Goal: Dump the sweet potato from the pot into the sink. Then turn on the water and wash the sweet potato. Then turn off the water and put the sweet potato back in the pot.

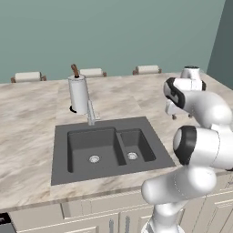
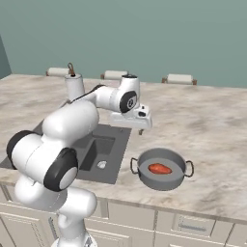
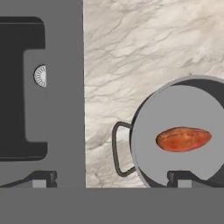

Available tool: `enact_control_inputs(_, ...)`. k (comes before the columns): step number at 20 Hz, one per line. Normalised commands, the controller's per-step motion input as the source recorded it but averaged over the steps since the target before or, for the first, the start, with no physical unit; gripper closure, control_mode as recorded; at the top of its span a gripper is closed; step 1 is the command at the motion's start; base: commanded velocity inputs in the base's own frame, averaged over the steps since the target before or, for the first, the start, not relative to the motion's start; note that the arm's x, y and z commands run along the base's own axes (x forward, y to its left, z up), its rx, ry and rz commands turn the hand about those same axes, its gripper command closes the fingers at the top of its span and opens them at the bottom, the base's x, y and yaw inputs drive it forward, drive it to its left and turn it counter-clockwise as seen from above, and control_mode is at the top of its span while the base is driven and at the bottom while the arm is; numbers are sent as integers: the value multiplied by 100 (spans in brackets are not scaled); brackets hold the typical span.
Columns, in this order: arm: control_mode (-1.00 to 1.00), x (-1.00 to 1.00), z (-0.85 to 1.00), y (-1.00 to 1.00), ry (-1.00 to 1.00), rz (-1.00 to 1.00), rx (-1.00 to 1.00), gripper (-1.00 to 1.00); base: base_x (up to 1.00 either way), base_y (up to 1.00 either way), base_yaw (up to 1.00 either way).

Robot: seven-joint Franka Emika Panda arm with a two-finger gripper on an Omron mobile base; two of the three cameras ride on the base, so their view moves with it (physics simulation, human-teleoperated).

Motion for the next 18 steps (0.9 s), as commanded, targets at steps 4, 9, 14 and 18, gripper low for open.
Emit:
enact_control_inputs(4, -100, 0, -36, -9, 5, 0, -4, -100, 0, 0, 0)
enact_control_inputs(9, -100, 0, -36, -11, 5, 0, 0, -100, 0, 0, 0)
enact_control_inputs(14, -100, 0, -37, -8, 1, 0, 0, -100, 0, 0, 0)
enact_control_inputs(18, -100, 0, -37, -4, 0, 0, 0, -100, 0, 0, 0)
